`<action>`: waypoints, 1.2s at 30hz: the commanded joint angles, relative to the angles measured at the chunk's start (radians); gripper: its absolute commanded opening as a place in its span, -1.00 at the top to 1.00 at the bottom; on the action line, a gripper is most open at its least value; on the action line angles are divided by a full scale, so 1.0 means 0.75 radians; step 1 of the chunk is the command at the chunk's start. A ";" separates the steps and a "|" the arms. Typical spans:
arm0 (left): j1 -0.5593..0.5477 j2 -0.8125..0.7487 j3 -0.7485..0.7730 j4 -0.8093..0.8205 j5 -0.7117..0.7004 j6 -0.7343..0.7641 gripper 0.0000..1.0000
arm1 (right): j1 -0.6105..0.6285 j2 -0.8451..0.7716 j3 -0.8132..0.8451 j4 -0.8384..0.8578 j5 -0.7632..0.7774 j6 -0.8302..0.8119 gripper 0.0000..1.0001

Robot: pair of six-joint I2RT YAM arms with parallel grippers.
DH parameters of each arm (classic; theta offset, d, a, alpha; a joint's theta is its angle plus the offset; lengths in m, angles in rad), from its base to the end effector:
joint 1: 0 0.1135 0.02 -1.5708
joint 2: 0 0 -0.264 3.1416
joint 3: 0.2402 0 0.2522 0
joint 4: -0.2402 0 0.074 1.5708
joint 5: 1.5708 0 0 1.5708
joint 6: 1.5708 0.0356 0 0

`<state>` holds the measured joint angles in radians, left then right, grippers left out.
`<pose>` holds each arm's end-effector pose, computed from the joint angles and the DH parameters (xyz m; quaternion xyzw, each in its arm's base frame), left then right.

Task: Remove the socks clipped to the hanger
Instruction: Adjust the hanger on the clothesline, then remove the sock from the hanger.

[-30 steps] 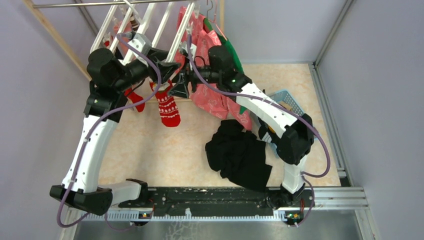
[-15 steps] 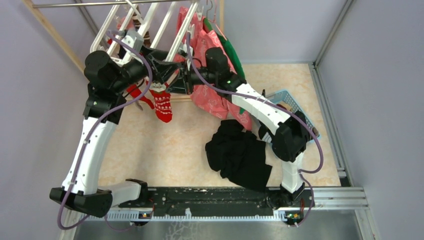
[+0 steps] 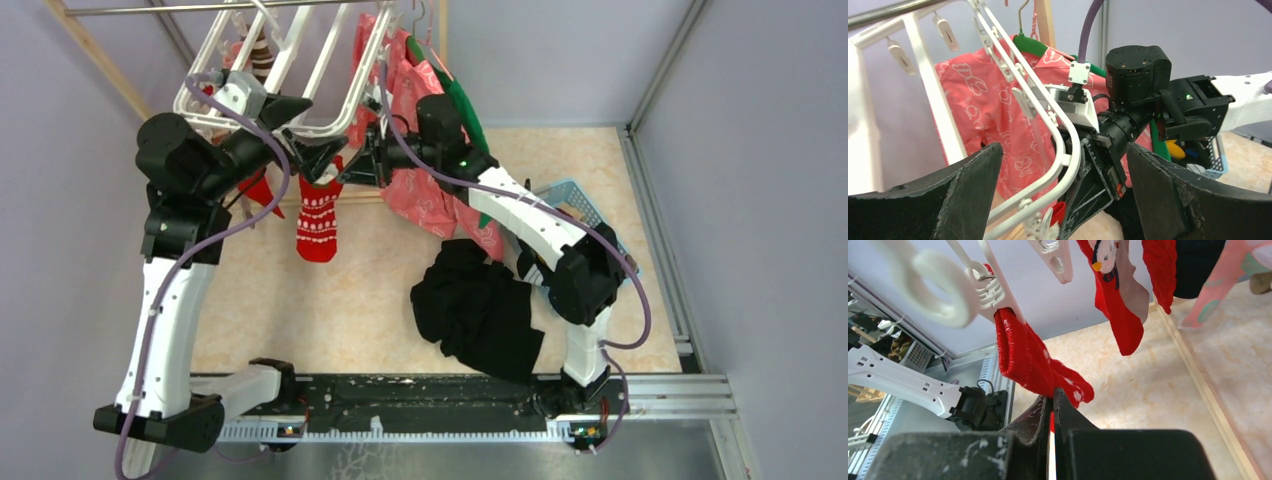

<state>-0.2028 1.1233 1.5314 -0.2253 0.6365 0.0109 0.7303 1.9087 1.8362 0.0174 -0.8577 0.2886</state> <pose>0.1992 -0.0626 0.5224 0.3039 0.5784 -0.2692 0.7076 0.3198 0.3225 0.3993 -0.4236 0.5819 0.5685 0.3984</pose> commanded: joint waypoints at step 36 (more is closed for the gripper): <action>0.070 -0.233 -0.425 -0.114 0.075 0.233 -0.64 | -0.048 -0.362 -0.299 0.223 -0.129 0.102 1.00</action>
<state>-0.1715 0.9512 1.2404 -0.4023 0.6193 0.2302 0.7036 1.6691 1.6096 0.1272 -0.9253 0.3447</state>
